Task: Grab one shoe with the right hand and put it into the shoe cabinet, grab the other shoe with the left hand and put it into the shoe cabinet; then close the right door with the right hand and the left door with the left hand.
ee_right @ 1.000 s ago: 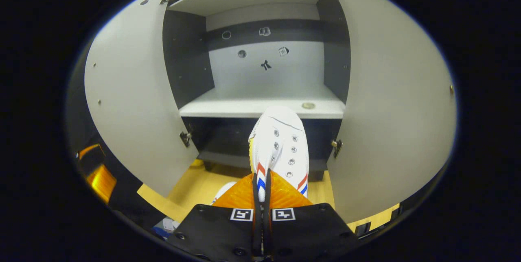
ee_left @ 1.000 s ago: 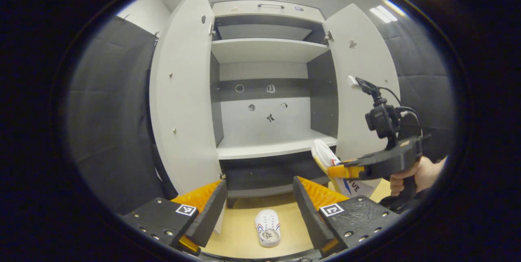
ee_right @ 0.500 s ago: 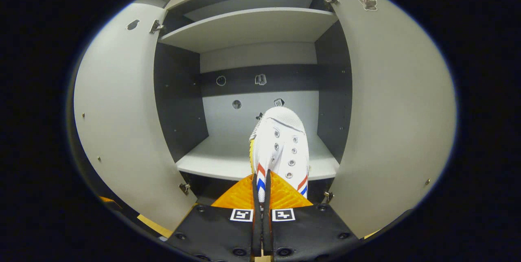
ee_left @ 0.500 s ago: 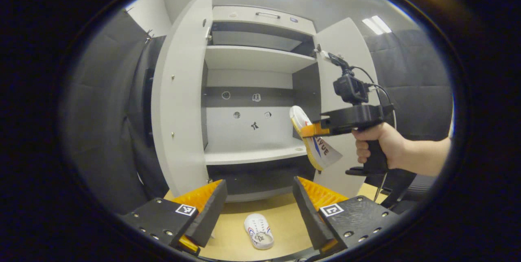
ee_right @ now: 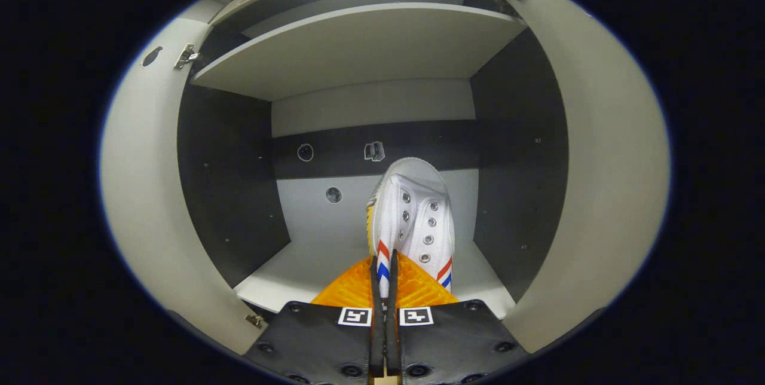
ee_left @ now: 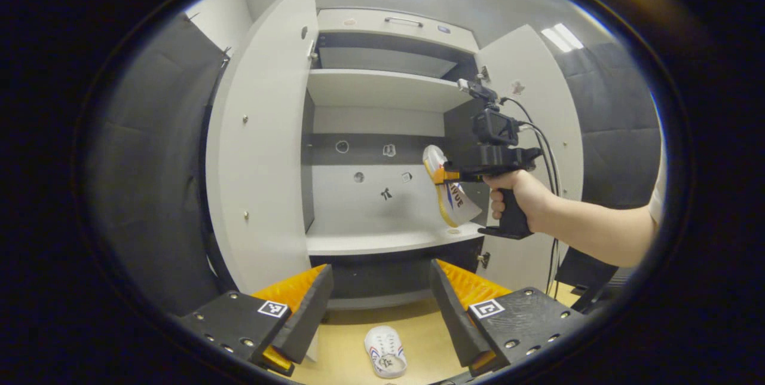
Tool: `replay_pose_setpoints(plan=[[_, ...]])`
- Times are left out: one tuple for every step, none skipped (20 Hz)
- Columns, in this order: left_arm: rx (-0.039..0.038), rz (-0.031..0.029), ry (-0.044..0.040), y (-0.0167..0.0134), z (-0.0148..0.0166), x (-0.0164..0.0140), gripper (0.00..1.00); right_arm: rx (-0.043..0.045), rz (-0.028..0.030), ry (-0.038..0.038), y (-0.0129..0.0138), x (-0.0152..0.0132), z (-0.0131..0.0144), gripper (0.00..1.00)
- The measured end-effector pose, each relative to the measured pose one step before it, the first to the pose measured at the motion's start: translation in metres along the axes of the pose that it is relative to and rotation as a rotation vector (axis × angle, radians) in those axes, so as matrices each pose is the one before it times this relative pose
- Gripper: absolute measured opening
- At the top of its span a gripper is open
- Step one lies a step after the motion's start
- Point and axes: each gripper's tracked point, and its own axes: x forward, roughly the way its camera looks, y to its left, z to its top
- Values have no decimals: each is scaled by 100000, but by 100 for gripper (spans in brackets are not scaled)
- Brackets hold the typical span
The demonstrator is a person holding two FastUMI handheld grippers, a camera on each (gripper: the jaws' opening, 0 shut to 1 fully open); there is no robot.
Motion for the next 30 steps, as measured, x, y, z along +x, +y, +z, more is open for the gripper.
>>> replay_pose_setpoints(plan=[[-43, 2619, 30, 498, 49, 519, 93, 610, 649, 253, -29, 1251, -23, 0], [40, 2394, 107, 361, 115, 431, 90, 265, 472, 276, 4, 1197, 0, 3], [96, 2026, 11, 260, 41, 349, 90, -319, 400, 760, -111, 1142, -125, 3], [282, 1651, 79, 134, 107, 234, 90, -521, 148, 772, -147, 1162, -139, 3], [574, 1493, -94, 207, 2, 172, 89, -268, -254, 740, -260, 932, -261, 3], [839, 990, -116, 58, 17, 64, 89, -38, -654, 750, -227, 930, -228, 3], [1065, 351, 20, -7, -93, 93, 90, 272, -575, 648, -127, 1244, -362, 3], [747, 284, 910, -101, -52, 135, 90, 180, -73, 1234, -99, 934, -413, 3], [-408, 492, 668, -188, 53, 86, 96, 433, 259, 1561, 15, 871, -576, 3], [-1117, 439, -404, -188, 277, 122, 90, 539, 475, 1812, 43, 761, -518, 3], [-814, 549, -528, -228, 116, 215, 93, 370, 307, 1846, -99, 837, -542, 3], [-162, 1027, -62, -50, 5, 74, 93, 226, 369, 1741, -1, 590, -479, 3], [220, 1188, 268, 128, -119, -21, 93, 138, 414, 1411, 159, 602, -496, 3], [150, 1095, 493, 134, -131, -14, 93, 201, 645, 804, 153, 342, -258, 3], [-167, 1214, 644, 127, -186, -52, 93, 298, 192, -65, 105, 200, -77, 3], [-538, 1399, 672, 191, -147, -94, 93, 456, 110, 472, -8, 256, -121, 3], [-724, 1154, 883, 127, -232, -113, 93, 251, 29, 359, -9, 157, -195, 3], [-692, 1341, 799, 181, -148, -52, 96, 745, 340, 355, 24, 175, 4, 5], [-518, 1095, 726, 119, -202, -138, 93, 691, 366, 443, 17, 120, -140, 5], [-243, 1073, 410, 155, -52, -156, 92, 334, -46, 265, -78, 83, -56, 5], [57, 1250, 110, 214, -60, -75, 90, -331, -360, 192, -227, 172, -89, 7], [412, 1393, 253, 211, 21, -147, 90, 39, 1575, -3046, 199, -258, 601, 16], [532, 1373, -38, 289, -34, -114, 89, 585, 859, -3669, 282, -26, 1019, 22], [215, 252, -203, 26, -20, -172, 89, 842, 1631, -3220, 334, -224, 837, 17], [41, -468, 142, -99, -124, -121, 89, 368, 1120, -1431, 343, -460, 416, 38], [-28, -369, 396, -34, -171, -138, 96, -700, -856, -520, -150, -687, 223, 58], [-1, -604, 443, -98, -268, -238, 96, -1540, -639, -388, -44, -963, 235, 78], [196, -791, 567, -66, -234, -278, 96, -2139, -1446, -724, -279, -846, -89, 98], [526, -602, 201, 46, -243, -224, 96, -1714, -1385, -975, -115, -1033, -55, 98], [767, -469, 847, 96, -319, -119, 96, -1124, -720, -961, -53, -1294, -21, 98]])
